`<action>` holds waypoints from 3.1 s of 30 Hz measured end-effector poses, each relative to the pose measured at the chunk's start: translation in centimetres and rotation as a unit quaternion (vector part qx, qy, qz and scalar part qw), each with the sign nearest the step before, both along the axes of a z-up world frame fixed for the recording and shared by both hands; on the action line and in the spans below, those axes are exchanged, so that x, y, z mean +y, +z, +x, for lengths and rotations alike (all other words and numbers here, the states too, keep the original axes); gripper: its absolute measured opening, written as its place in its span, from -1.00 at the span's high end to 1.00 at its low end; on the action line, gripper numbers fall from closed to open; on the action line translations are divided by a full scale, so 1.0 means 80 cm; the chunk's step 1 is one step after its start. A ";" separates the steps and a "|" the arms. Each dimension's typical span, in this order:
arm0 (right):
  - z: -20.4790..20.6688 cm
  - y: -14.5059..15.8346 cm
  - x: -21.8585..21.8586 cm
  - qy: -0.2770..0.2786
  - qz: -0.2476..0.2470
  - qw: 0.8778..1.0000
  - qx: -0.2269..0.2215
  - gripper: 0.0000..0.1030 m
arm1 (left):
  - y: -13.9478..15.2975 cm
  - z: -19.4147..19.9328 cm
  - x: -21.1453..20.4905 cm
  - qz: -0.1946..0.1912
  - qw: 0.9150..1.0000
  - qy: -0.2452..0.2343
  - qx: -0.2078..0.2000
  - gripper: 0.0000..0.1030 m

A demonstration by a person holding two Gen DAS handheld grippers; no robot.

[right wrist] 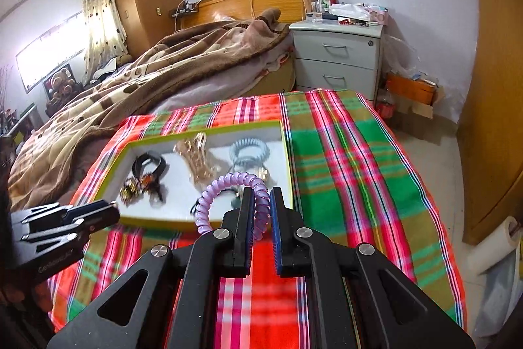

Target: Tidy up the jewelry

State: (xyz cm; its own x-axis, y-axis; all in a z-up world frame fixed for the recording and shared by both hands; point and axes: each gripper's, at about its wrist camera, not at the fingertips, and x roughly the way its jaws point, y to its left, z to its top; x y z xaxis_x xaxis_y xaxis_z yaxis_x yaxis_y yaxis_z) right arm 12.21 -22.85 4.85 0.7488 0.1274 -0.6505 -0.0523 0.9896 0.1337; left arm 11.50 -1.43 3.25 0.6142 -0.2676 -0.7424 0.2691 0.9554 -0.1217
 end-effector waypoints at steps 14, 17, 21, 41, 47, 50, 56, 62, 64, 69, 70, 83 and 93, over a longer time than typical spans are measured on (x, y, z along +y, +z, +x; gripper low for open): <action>0.101 -0.032 0.008 0.022 -0.018 0.998 0.055 0.81 | -0.018 0.050 0.010 -0.001 1.000 0.015 0.018 0.57; 0.112 -0.043 0.014 0.027 -0.023 0.997 0.066 0.81 | -0.027 0.059 0.011 -0.001 0.999 0.017 0.028 0.57; 0.122 -0.051 0.018 0.030 -0.028 0.996 0.077 0.81 | -0.033 0.066 0.011 -0.002 0.999 0.016 0.034 0.57; 0.136 -0.070 0.031 0.034 -0.060 0.993 0.094 0.80 | -0.057 0.080 0.011 -0.012 0.997 0.021 0.068 0.56; 0.135 -0.070 0.032 0.034 -0.059 0.993 0.094 0.65 | -0.058 0.080 0.012 -0.009 0.997 0.025 0.070 0.51; 0.134 -0.070 0.031 0.034 -0.056 0.994 0.093 0.55 | -0.057 0.079 0.011 -0.006 0.997 0.026 0.070 0.49; 0.130 -0.067 0.031 0.033 -0.055 0.994 0.087 0.54 | -0.056 0.079 0.011 -0.003 0.997 0.030 0.071 0.43; 0.117 -0.054 0.030 0.031 -0.049 0.996 0.070 0.23 | -0.050 0.073 0.008 0.002 0.997 0.032 0.067 0.36; 0.107 -0.046 0.030 0.034 -0.043 0.997 0.059 0.09 | -0.045 0.068 0.008 0.005 0.997 0.038 0.062 0.35; 0.069 -0.025 0.033 0.030 -0.031 0.999 0.024 0.09 | -0.026 0.049 0.008 0.015 0.998 0.049 0.033 0.28; 0.061 -0.021 0.035 0.028 -0.031 0.999 0.019 0.09 | -0.022 0.043 0.009 0.016 0.998 0.054 0.026 0.28; -0.015 -0.005 0.056 0.027 -0.010 0.999 -0.020 0.09 | 0.002 -0.009 0.020 0.024 0.994 0.105 -0.021 0.28; -0.037 -0.005 0.065 0.033 -0.007 0.999 -0.028 0.09 | 0.007 -0.032 0.029 0.023 0.992 0.118 -0.036 0.28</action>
State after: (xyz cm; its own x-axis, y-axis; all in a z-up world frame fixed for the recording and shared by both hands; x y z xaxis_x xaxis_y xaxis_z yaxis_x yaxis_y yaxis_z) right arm 9.28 -17.62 4.46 0.7737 0.1694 -0.6104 -0.1243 0.9854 0.1159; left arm 8.95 0.86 3.81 0.7076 -0.0772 -0.7024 0.0432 0.9969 -0.0660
